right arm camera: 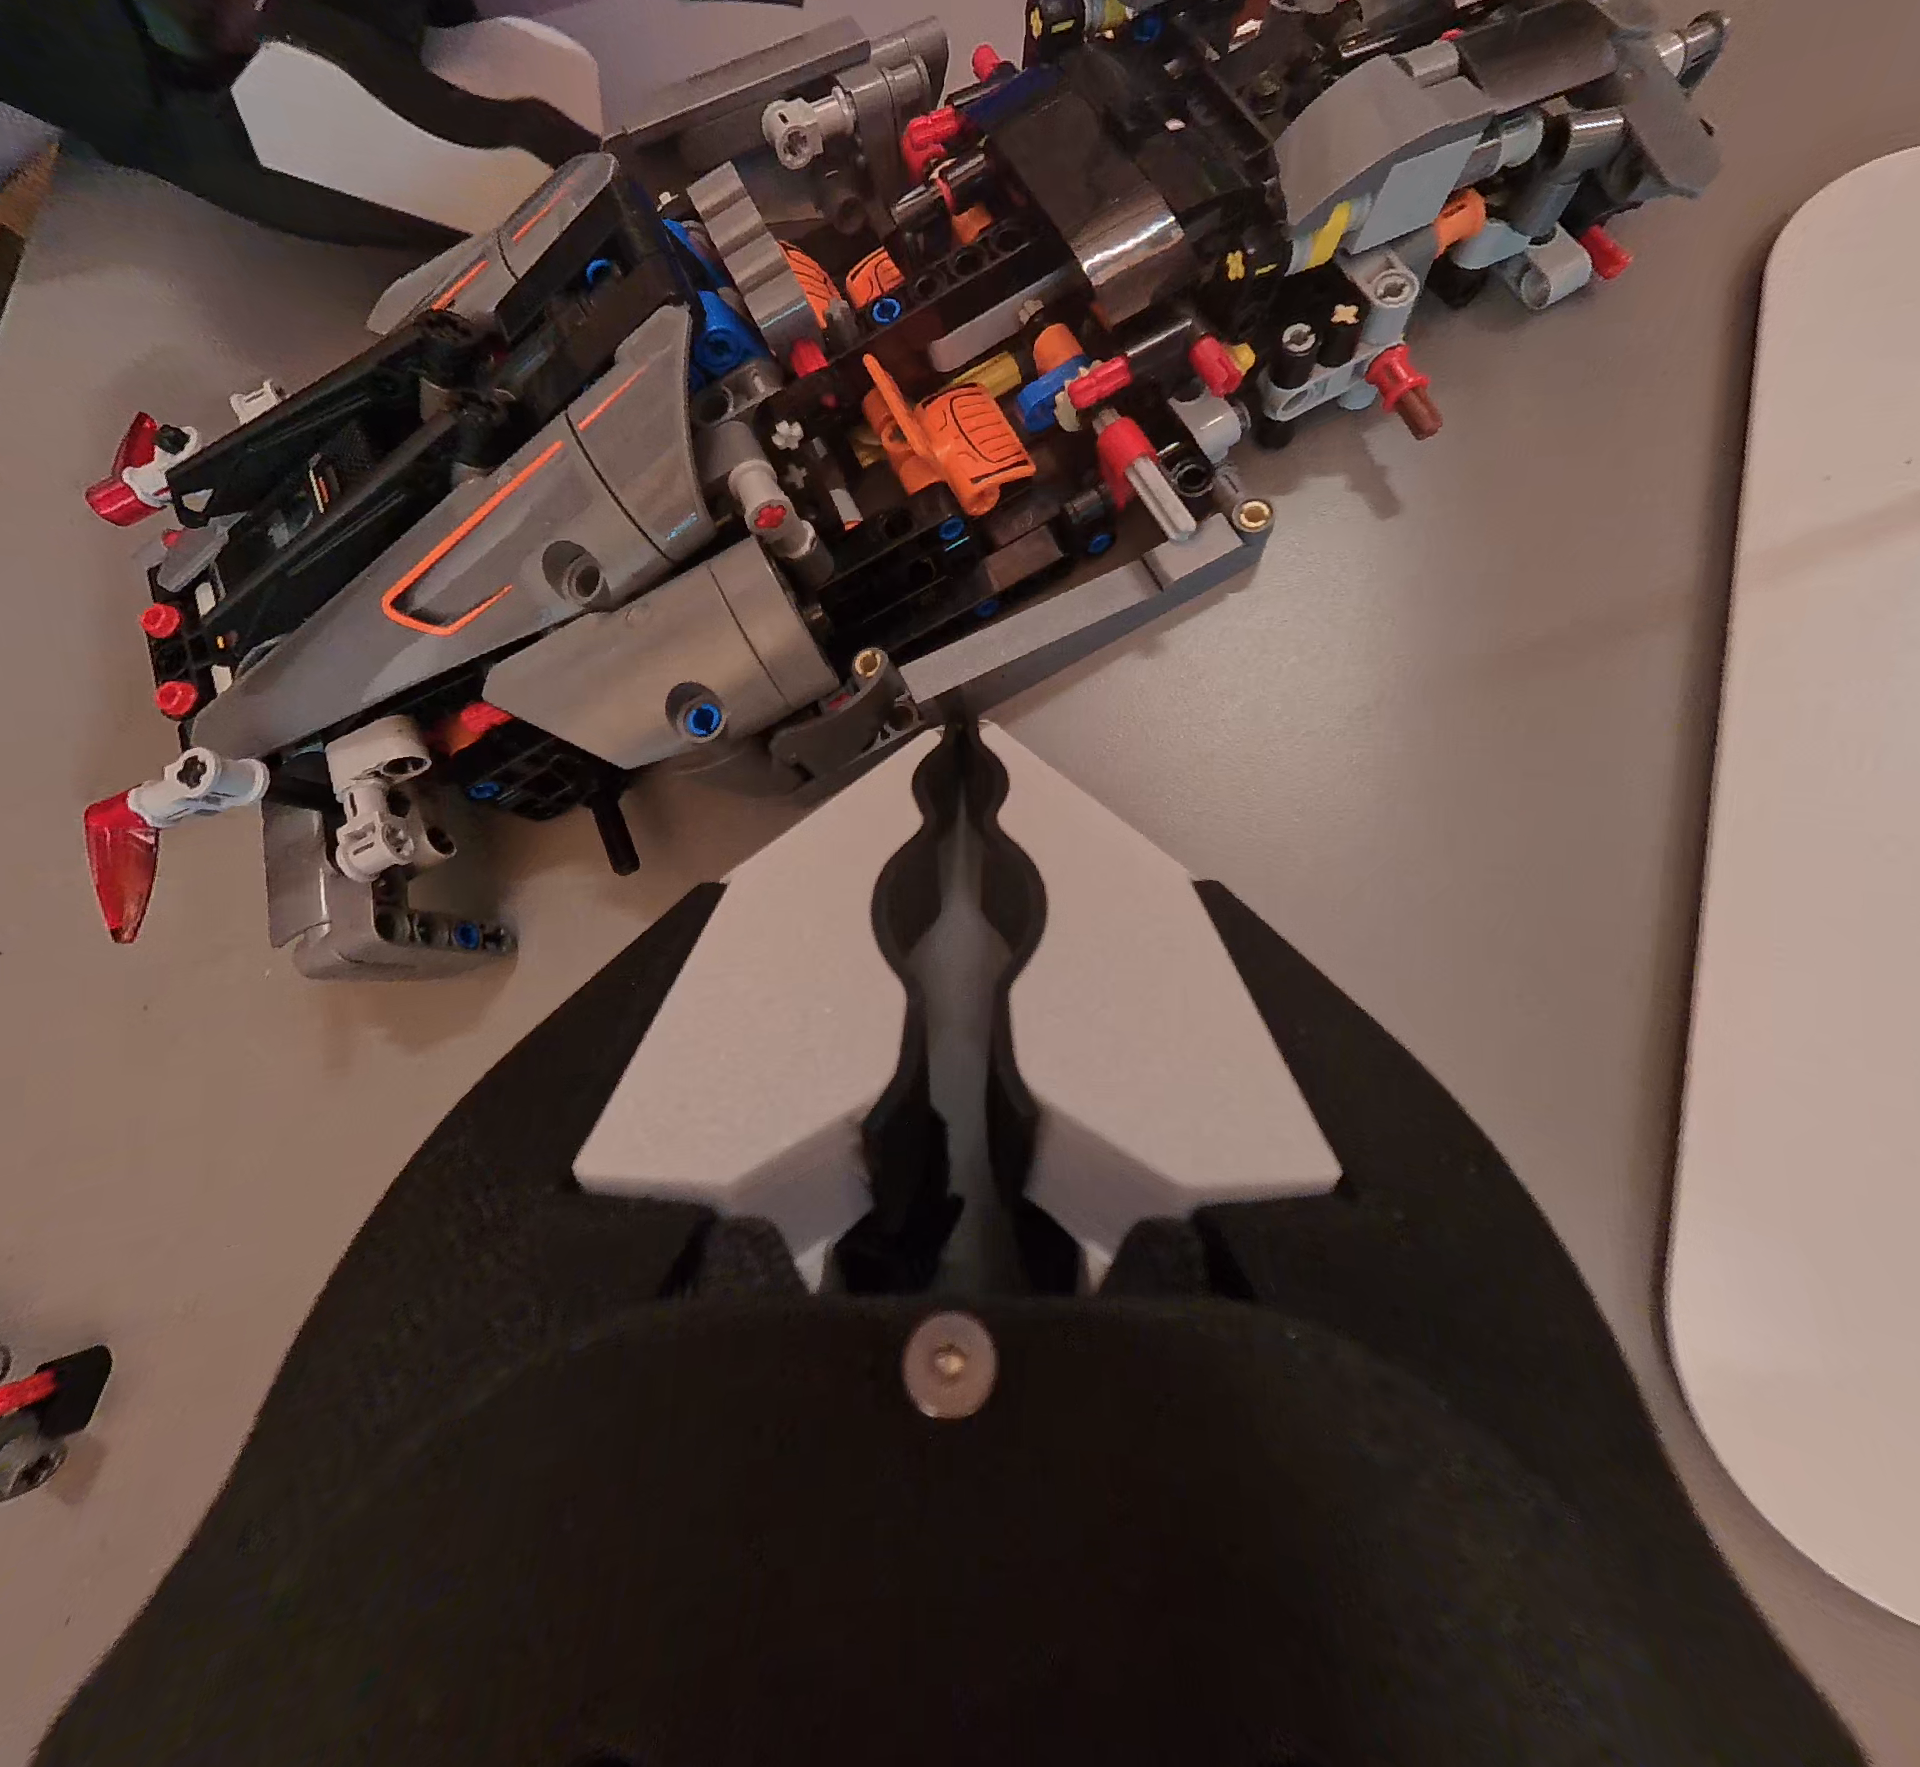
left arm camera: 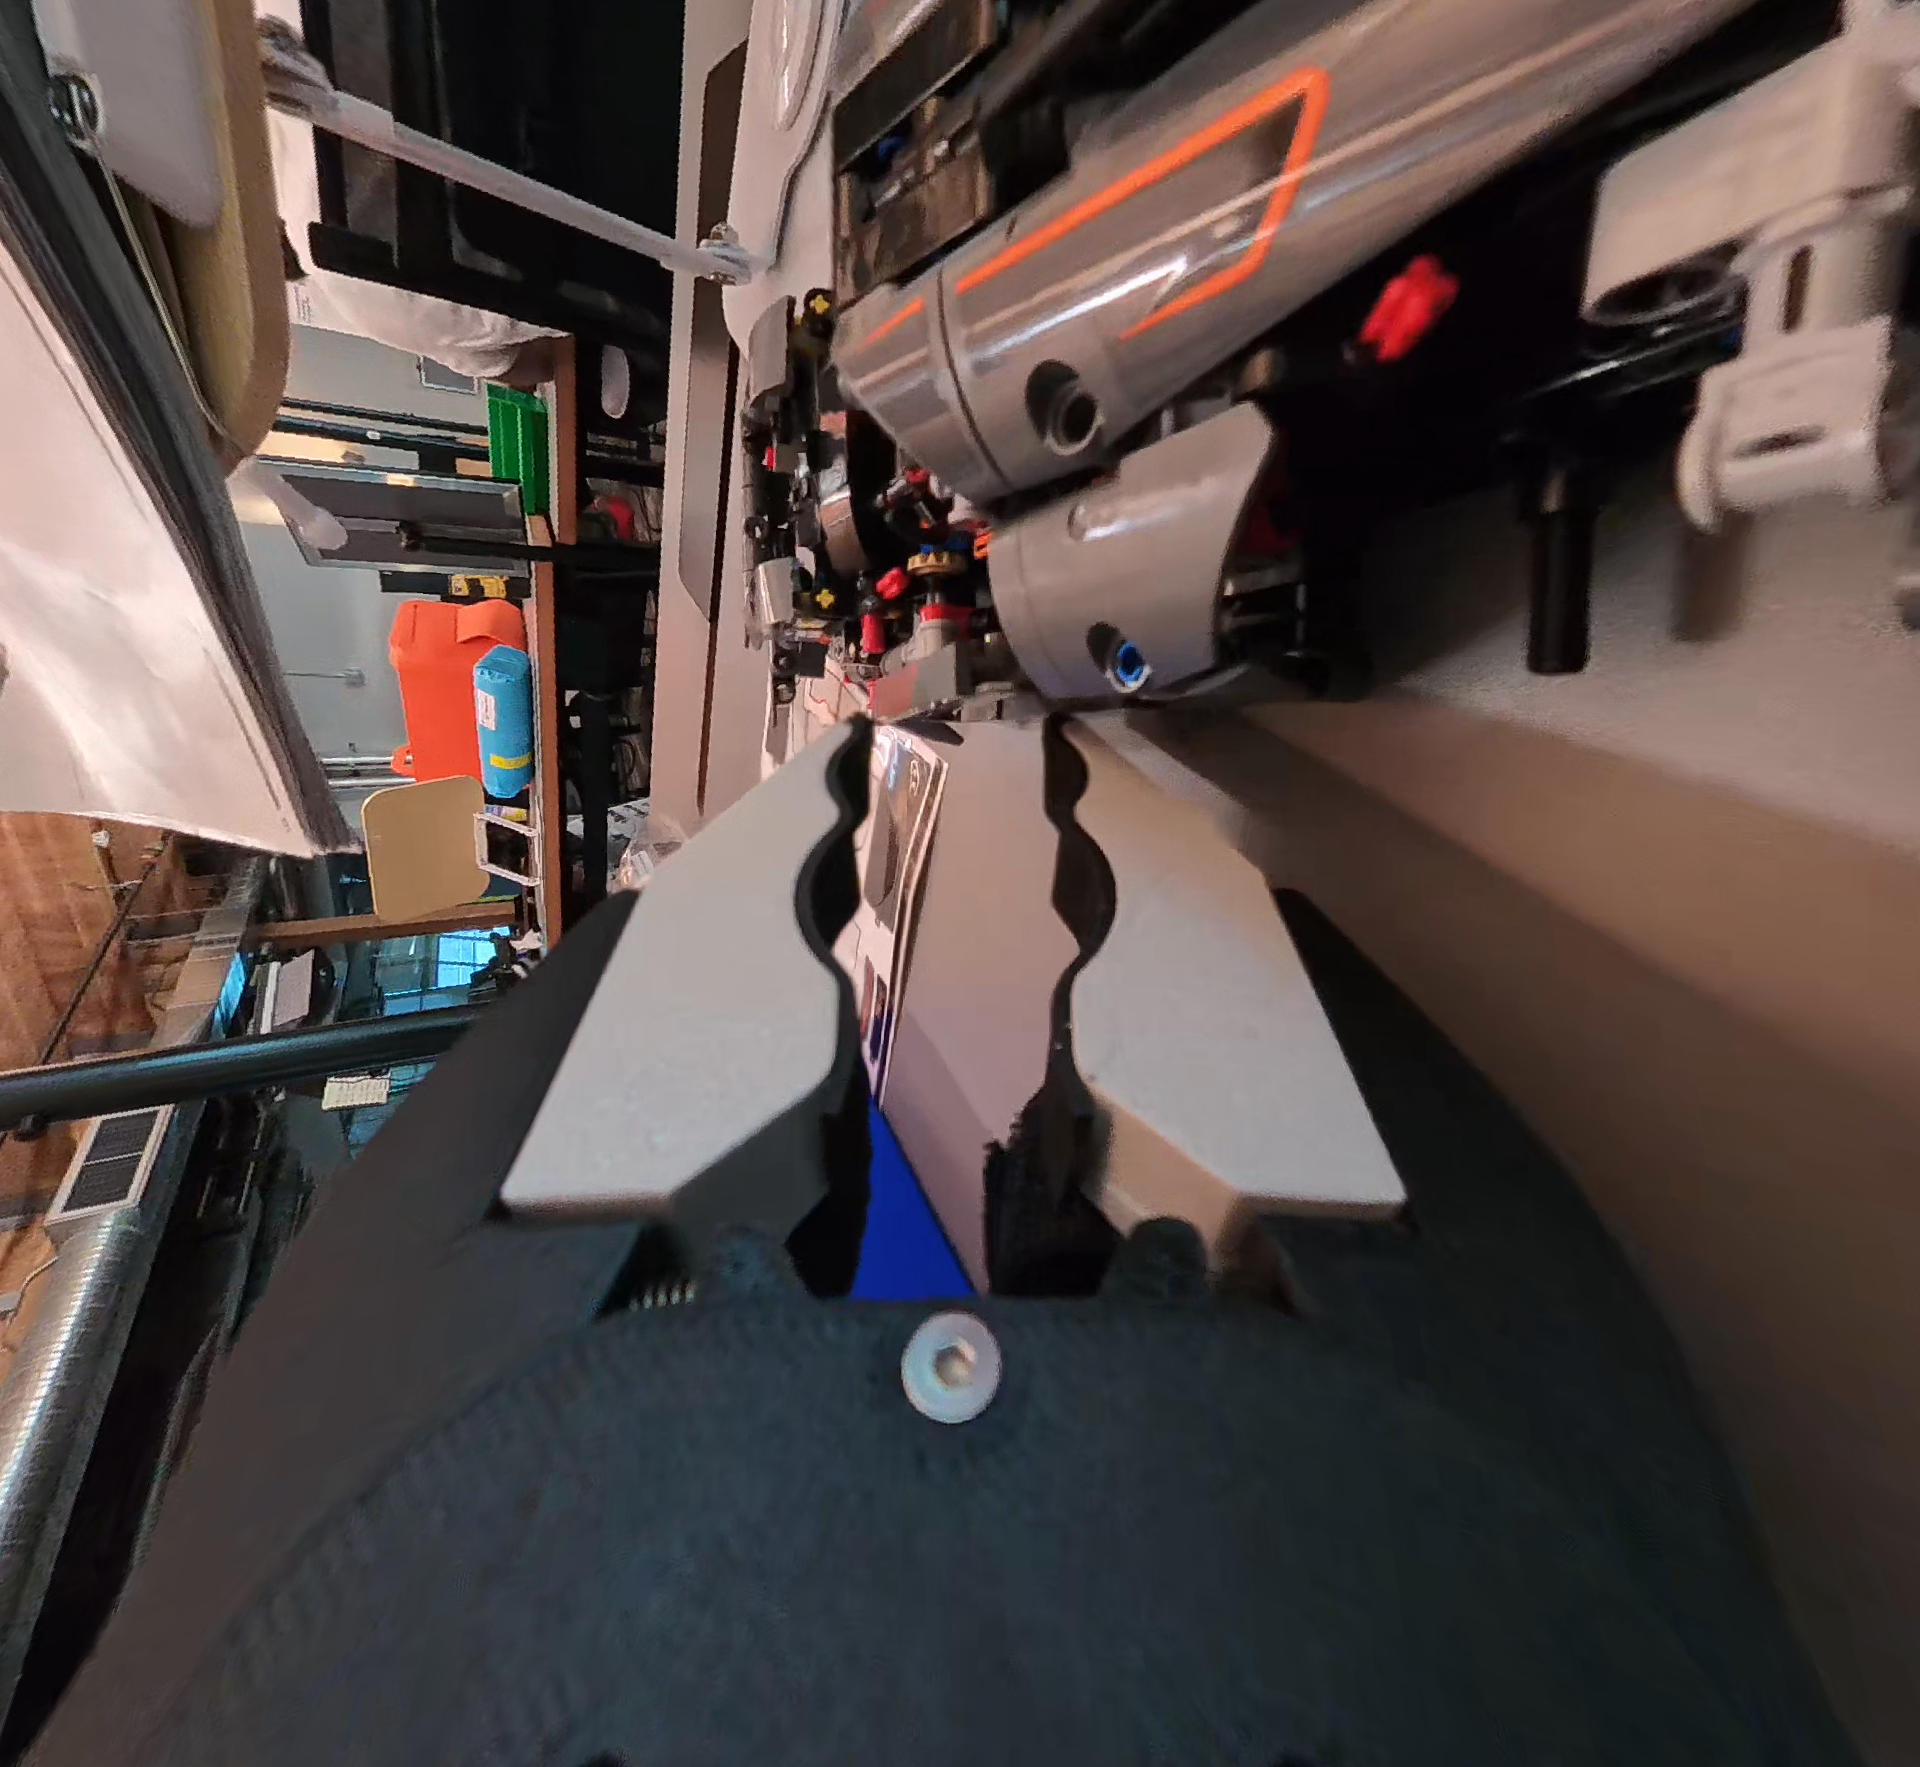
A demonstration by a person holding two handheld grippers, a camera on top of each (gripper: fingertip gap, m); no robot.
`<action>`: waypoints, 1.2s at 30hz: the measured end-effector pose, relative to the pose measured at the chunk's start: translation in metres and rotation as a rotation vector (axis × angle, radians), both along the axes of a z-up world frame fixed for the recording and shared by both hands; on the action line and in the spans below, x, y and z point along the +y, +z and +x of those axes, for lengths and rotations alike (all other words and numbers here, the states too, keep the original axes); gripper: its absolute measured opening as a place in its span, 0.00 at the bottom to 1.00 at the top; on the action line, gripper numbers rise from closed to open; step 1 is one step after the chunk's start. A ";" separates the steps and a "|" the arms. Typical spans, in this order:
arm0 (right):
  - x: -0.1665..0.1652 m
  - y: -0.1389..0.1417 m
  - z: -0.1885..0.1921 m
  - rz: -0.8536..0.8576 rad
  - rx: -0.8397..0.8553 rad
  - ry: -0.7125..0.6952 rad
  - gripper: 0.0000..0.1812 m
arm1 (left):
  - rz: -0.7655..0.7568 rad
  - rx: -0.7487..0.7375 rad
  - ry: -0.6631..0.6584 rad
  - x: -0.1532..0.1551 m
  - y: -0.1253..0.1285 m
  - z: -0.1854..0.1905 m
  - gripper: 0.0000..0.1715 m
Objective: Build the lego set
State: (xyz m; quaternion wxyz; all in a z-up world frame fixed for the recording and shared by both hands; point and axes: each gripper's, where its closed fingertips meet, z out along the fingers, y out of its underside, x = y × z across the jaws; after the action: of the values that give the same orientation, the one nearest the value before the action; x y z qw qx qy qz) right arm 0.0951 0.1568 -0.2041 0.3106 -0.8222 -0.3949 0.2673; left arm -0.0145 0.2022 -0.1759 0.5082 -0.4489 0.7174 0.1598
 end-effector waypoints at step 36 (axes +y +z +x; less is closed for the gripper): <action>0.015 0.104 -0.032 0.437 -0.075 0.087 0.04 | -0.445 -0.327 0.086 0.007 0.004 0.001 0.14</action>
State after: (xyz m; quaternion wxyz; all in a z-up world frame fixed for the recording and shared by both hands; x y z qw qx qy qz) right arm 0.0635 0.1721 -0.0997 0.4547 -0.7269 -0.4898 0.1580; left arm -0.0136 0.2088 -0.1721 0.4987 -0.5995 0.6237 -0.0547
